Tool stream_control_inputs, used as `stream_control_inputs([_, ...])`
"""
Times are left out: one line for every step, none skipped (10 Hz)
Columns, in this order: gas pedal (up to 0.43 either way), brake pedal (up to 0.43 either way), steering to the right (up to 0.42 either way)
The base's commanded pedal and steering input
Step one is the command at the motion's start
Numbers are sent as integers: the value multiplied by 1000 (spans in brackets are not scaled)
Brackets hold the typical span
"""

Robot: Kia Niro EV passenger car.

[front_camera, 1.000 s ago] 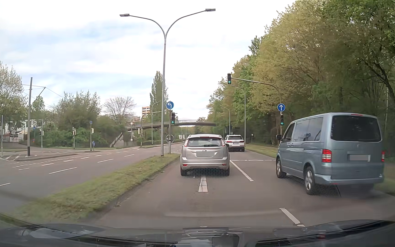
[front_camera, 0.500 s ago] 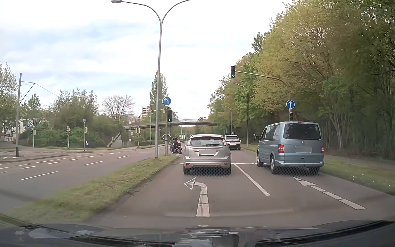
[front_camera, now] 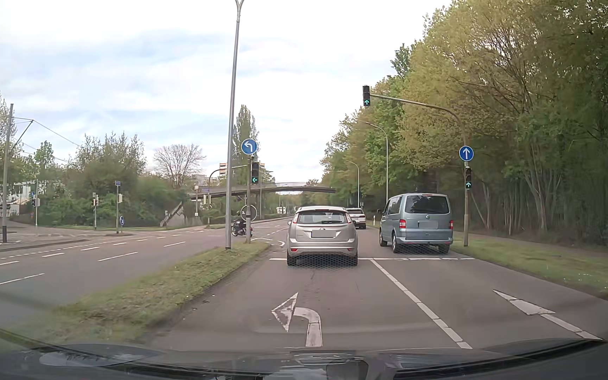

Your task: Follow the waypoints while adhering to traffic rules and regulations

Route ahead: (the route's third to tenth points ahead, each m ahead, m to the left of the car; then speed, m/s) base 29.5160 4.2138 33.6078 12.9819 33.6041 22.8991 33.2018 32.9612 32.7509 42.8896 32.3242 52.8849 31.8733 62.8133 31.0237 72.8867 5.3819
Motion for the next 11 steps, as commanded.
stream_control_inputs([118,0,-4])
stream_control_inputs([110,0,-4])
stream_control_inputs([110,0,-4])
stream_control_inputs([110,0,-4])
stream_control_inputs([110,0,-4])
stream_control_inputs([110,0,-4])
stream_control_inputs([110,0,-4])
stream_control_inputs([110,0,-3])
stream_control_inputs([110,0,0])
stream_control_inputs([110,0,3])
stream_control_inputs([98,0,7])
